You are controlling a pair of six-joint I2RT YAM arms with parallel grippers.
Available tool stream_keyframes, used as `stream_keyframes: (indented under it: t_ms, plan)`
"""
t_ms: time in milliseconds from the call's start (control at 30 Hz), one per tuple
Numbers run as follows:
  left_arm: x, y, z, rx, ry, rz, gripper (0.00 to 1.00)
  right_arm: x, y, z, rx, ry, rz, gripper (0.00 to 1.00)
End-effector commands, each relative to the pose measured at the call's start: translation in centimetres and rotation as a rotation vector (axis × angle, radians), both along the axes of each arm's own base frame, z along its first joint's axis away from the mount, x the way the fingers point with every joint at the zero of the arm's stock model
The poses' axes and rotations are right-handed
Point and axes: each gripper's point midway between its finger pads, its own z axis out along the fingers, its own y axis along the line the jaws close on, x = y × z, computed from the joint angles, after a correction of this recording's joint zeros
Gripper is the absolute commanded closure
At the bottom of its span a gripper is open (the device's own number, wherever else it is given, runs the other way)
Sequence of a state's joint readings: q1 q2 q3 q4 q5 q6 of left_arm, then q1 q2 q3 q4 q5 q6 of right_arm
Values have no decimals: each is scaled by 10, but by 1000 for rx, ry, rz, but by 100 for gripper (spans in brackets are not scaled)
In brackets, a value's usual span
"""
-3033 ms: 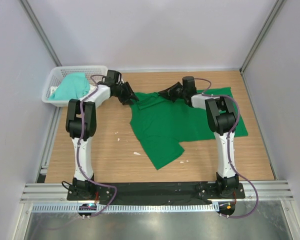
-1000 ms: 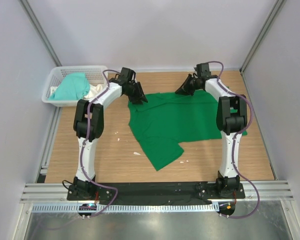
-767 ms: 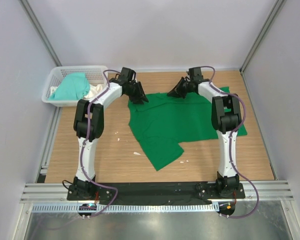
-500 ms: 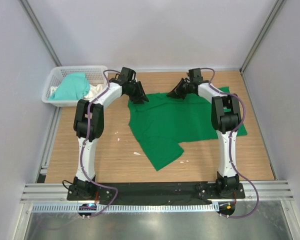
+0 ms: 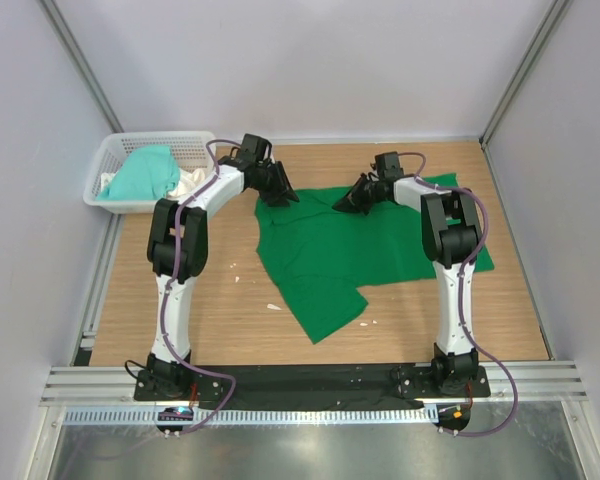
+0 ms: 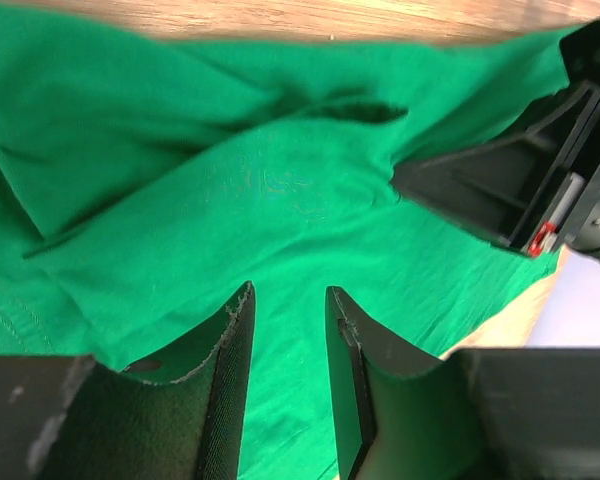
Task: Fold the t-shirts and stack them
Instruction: Fold the tshirt
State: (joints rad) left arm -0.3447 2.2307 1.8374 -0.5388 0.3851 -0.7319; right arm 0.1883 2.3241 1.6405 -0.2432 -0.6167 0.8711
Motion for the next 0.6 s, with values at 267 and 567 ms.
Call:
stream_keyframes:
  t_ms: [267, 567]
  plan:
    - [10, -6, 5, -38, -21, 0, 63, -21, -2, 20, -11, -51, 48, 96]
    - [-4, 10, -25, 57, 54, 25, 60, 15, -20, 54, -113, -171, 75, 71]
